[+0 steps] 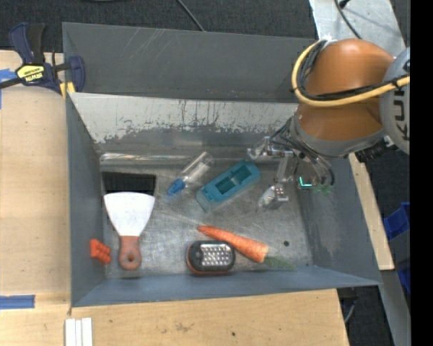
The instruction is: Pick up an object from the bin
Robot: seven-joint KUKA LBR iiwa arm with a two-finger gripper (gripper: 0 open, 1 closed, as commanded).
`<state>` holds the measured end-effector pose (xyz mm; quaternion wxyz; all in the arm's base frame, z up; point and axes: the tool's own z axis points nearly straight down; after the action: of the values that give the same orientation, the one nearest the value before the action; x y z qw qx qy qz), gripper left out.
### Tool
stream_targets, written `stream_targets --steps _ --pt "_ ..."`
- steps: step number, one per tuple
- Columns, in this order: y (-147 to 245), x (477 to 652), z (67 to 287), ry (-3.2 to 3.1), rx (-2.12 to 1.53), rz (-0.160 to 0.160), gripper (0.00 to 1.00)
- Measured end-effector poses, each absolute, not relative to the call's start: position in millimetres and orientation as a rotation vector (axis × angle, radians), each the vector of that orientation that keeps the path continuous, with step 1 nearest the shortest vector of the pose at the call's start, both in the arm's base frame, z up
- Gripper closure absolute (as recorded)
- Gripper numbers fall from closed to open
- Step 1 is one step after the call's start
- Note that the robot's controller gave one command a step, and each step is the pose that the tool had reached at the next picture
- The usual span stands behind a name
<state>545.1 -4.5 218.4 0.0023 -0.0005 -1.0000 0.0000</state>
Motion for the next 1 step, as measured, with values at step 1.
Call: stream_targets --steps 1 --pt "-4.5 546.7 222.5 -3.145 -0.001 0.000 0.00"
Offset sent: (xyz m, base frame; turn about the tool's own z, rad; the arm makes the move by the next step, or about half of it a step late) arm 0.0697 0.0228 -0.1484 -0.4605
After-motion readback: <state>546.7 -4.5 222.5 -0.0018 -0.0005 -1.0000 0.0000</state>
